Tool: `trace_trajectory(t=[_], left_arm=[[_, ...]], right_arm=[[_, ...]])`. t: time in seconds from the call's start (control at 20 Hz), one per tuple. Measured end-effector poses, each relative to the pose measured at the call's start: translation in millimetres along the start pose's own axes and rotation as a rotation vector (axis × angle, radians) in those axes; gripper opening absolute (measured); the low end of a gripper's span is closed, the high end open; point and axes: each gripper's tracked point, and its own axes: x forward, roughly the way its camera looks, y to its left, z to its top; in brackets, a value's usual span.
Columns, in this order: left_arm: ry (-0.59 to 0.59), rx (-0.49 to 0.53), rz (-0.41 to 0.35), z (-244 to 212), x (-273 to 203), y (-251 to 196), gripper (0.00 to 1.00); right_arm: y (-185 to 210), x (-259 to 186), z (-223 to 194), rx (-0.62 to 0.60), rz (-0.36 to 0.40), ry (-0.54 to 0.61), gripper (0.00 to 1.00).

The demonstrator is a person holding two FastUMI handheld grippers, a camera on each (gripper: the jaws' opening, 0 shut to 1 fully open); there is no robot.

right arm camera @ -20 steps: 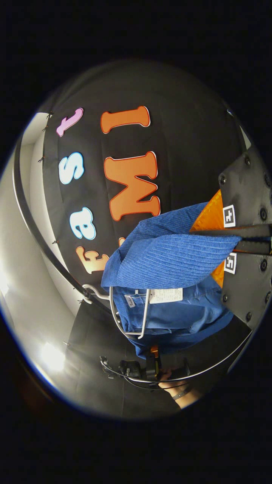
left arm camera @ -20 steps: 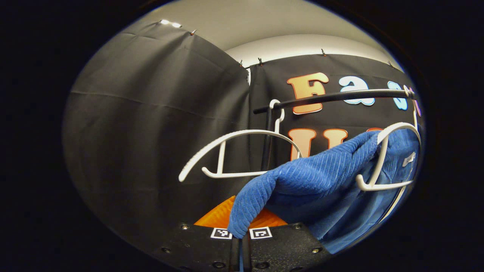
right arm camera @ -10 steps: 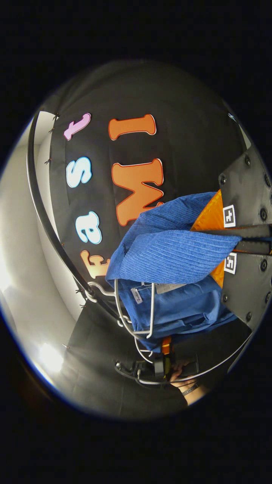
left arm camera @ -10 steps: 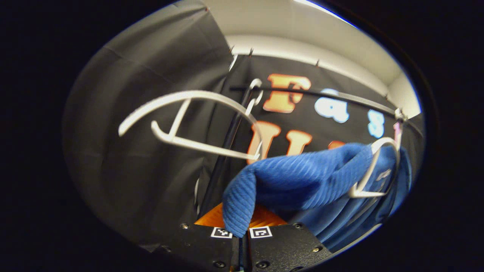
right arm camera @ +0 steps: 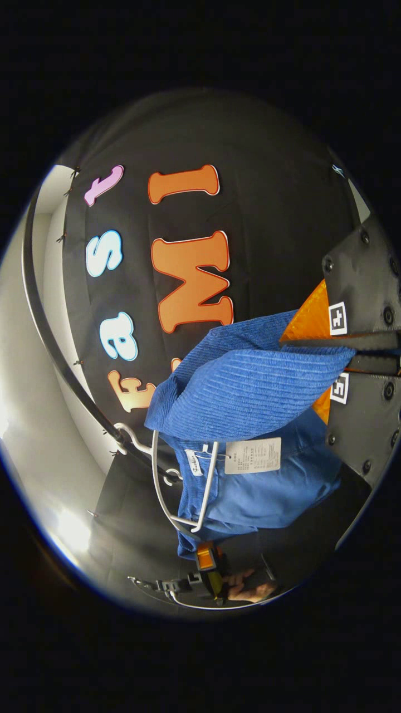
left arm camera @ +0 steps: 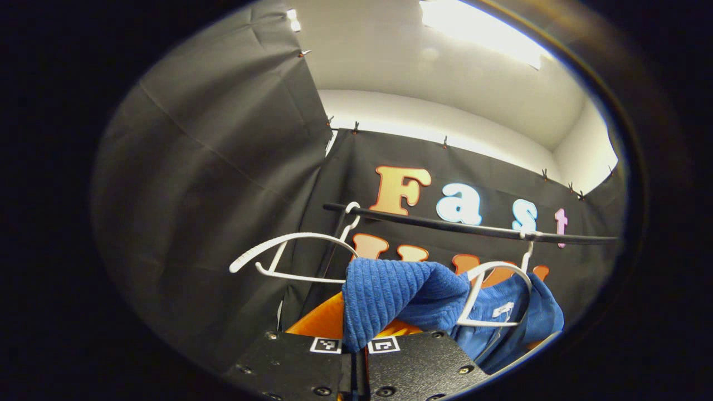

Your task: Grasp the clothes on the hanger with both hands and then place them into the laundry hamper below.

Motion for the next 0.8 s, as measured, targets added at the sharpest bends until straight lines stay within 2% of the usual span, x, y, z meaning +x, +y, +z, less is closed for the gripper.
trace_trajectory(t=[0.1,0.2,0.35,0.45,0.6,0.65,0.8], left_arm=[[-0.007,0.021,0.039,10.5,-7.6,12.2,0.03],[-0.01,0.035,0.044,10.5,-9.0,21.2,0.05],[0.033,0.04,-0.034,-9.5,-2.5,20.2,0.05],[0.044,0.067,-0.09,-14.1,2.6,16.4,0.05],[0.071,-0.047,-0.125,-10.0,8.3,15.5,0.05],[0.072,-0.093,-0.131,-3.7,10.3,18.3,0.05],[0.053,-0.126,-0.083,11.6,21.8,39.2,0.05]], right_arm=[[-6.9,13.0,7.1,0.015,-0.012,-0.033,0.15],[-9.0,27.7,15.4,0.03,-0.027,-0.061,0.14],[-27.9,37.9,19.0,0.01,-0.153,-0.09,0.15],[-26.3,36.0,37.9,-0.013,-0.204,-0.128,0.16],[-25.0,38.2,73.7,-0.02,-0.221,-0.174,0.14],[-34.7,38.5,89.8,-0.02,-0.247,-0.2,0.15],[-73.2,37.3,122.5,-0.021,-0.348,-0.259,0.15]])
